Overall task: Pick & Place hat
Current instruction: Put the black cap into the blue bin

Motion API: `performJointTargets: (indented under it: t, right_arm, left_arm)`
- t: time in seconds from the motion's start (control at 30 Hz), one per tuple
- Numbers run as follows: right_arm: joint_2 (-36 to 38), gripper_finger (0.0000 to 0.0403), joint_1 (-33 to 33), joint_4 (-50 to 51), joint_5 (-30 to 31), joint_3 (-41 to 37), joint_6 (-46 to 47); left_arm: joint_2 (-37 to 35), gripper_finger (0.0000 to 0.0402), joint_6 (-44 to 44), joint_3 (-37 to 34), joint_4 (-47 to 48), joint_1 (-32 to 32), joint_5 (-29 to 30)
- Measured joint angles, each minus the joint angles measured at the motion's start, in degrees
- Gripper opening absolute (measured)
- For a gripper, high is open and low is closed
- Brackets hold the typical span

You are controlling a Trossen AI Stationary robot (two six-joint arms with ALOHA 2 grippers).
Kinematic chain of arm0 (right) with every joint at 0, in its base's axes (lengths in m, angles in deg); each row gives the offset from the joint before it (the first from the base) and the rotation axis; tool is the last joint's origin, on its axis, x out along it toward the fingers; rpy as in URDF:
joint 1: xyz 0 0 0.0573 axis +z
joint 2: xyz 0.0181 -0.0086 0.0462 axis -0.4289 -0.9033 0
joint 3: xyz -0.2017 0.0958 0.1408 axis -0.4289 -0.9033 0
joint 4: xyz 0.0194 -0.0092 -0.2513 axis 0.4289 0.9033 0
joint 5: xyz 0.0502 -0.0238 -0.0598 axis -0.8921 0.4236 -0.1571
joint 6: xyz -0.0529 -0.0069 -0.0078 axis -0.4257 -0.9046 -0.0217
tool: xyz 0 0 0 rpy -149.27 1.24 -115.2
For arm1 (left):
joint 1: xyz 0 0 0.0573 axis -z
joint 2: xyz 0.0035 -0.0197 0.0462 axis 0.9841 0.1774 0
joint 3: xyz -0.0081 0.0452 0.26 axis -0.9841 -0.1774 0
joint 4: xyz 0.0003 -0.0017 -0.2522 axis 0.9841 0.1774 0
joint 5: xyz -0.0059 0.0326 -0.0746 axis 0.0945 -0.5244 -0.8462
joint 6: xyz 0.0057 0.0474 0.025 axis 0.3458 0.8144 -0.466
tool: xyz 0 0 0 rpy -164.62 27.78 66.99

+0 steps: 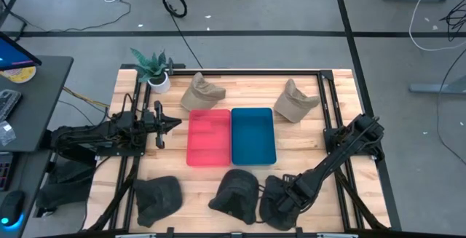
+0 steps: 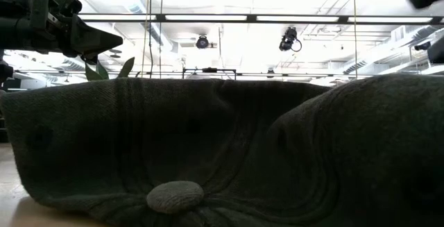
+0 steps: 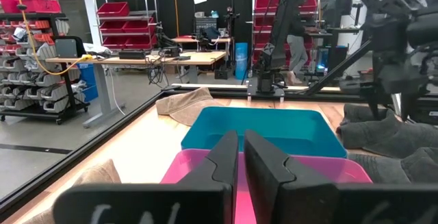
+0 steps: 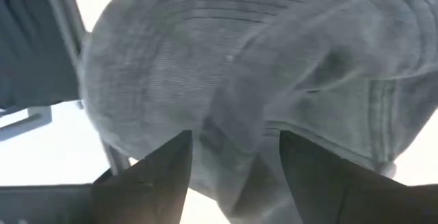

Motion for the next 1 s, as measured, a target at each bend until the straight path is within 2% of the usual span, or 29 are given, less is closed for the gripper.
performJointTargets:
  t: [0.1,0.23,0.4,0.43,0.77,1.0]
  right_arm:
    - [0.0,0.0195,-0.4,-0.1,-0.1,-0.4,-1.1]
    - [0.0,0.0145,-0.4,-0.8,-0.6,-0.4,-3.4]
    - [0.0,0.003,-0.5,-0.2,-2.3,0.2,-4.2]
    - [0.2,0.0017,-0.5,0.1,-2.5,0.4,-4.8]
    - [6.2,0.0008,0.1,7.9,-0.1,4.6,-6.2]
    - [11.0,0.0004,-0.4,13.0,9.3,10.2,-14.0]
  left_arm:
    - [0.0,0.0028,0.0,0.0,0.0,0.0,0.0]
    - [0.0,0.0028,0.0,0.0,0.0,0.0,0.0]
    - [0.0,0.0028,0.0,0.0,0.0,0.0,0.0]
    - [0.0,0.0028,0.0,0.0,0.0,0.0,0.0]
    - [0.0,0.0028,0.0,0.0,0.0,0.0,0.0]
    - [0.0,0.0028,0.0,0.0,0.0,0.0,0.0]
